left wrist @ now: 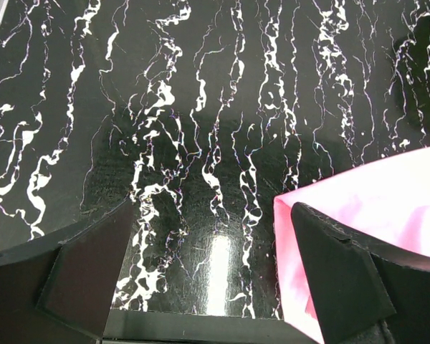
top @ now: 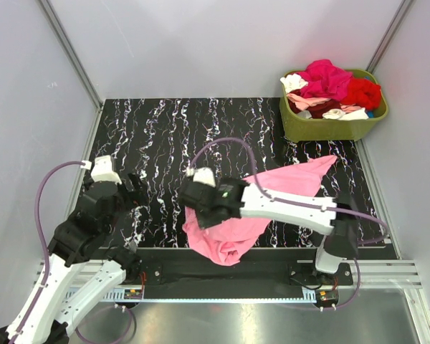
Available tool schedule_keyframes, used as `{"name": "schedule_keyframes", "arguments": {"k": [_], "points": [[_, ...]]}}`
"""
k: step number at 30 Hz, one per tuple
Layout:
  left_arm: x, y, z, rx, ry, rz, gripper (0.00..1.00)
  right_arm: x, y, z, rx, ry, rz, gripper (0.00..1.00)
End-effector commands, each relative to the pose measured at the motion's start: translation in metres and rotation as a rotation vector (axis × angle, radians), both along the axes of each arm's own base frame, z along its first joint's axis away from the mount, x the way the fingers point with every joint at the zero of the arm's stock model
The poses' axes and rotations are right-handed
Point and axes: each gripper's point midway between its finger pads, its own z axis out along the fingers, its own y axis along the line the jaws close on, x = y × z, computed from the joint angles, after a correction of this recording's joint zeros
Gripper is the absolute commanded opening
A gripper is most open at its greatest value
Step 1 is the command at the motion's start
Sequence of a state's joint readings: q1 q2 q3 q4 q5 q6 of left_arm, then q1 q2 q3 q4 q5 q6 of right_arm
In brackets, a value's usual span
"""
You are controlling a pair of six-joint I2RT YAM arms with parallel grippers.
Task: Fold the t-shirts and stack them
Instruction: Flatten the tshirt out
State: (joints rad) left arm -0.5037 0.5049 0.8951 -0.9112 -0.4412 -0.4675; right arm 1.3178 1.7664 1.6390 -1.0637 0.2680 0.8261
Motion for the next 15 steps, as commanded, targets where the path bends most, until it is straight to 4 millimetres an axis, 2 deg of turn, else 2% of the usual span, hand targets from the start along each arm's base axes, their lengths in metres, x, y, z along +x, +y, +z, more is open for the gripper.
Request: {"name": "schedule_keyframes", "arguments": {"k": [1,2,3,4,6,7,8,10,14,15], "points": [[0.009,-0.007,0.006,-0.003,-0.023,-0.017,0.99,0.027,-0.03,0.027,0.055,-0.026,-0.061,0.0],[0.009,-0.012,0.005,-0.01,-0.013,-0.041,0.99,0.037,-0.041,0.03,0.062,-0.031,-0.09,0.0],[0.011,-0.017,0.003,-0.012,0.01,-0.06,0.98,0.061,-0.06,0.034,0.062,-0.042,-0.152,0.0],[0.011,-0.021,0.002,-0.015,0.028,-0.078,0.97,0.072,-0.083,0.045,0.079,-0.057,-0.198,0.0],[0.012,-0.037,-0.008,-0.037,0.095,-0.139,0.95,0.097,-0.116,0.062,0.092,-0.105,-0.269,0.0],[0.012,-0.045,-0.014,-0.048,0.121,-0.168,0.94,0.119,-0.148,0.083,0.123,-0.152,-0.367,0.0],[0.01,-0.062,-0.016,-0.095,0.136,-0.24,0.93,0.128,-0.165,0.094,0.125,-0.184,-0.406,0.0],[0.009,-0.075,-0.035,-0.118,0.194,-0.274,0.91,0.153,-0.21,0.121,0.107,-0.264,-0.506,0.0],[0.0,-0.102,-0.048,-0.17,0.218,-0.326,0.91,0.18,-0.253,0.14,0.076,-0.309,-0.588,0.0],[0.0,-0.108,-0.051,-0.179,0.226,-0.34,0.91,0.184,-0.255,0.142,0.084,-0.306,-0.579,0.0]]}}
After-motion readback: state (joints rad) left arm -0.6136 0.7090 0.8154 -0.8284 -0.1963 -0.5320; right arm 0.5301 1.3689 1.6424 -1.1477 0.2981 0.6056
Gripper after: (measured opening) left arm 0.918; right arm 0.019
